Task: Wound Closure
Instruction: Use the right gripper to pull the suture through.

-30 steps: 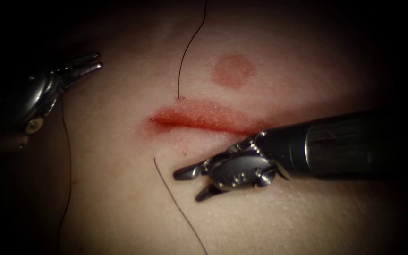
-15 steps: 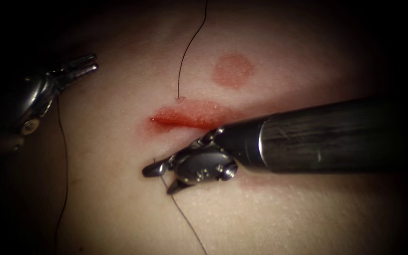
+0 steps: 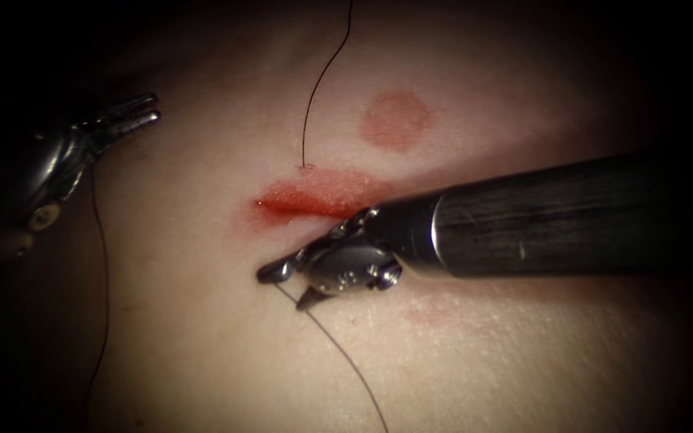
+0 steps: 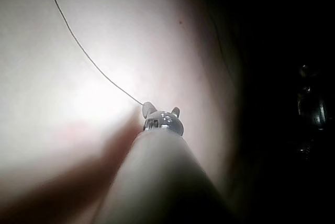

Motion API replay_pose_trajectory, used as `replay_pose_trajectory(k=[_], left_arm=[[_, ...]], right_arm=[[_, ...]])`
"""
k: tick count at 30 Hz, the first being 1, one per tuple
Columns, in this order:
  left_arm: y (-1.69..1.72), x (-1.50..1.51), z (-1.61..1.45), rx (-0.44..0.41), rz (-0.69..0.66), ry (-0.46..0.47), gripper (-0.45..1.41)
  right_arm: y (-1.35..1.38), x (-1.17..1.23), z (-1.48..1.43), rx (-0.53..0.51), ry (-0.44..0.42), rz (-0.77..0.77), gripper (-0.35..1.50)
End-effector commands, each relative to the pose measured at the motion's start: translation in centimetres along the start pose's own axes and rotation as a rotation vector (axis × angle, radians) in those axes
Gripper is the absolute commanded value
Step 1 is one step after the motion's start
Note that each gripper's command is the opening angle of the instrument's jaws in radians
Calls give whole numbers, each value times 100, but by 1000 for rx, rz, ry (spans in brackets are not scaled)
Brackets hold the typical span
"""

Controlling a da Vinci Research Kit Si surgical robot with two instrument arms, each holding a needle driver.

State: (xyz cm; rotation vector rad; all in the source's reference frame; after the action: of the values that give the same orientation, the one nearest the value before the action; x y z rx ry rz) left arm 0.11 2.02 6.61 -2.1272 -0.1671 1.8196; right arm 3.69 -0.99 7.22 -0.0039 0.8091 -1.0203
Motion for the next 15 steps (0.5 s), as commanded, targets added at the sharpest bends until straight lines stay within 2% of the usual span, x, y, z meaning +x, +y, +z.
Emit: replay_pose_trajectory(k=[1, 7, 15], left_arm=[[-1, -9, 4, -2, 0, 2, -35], [-1, -9, 4, -2, 0, 2, -35], [-1, -9, 3, -3, 0, 1, -35]], right_arm=[[4, -2, 2, -18, 5, 3, 104], [13, -7, -12, -52, 13, 19, 103], [-10, 3, 24, -21, -4, -35, 103]])
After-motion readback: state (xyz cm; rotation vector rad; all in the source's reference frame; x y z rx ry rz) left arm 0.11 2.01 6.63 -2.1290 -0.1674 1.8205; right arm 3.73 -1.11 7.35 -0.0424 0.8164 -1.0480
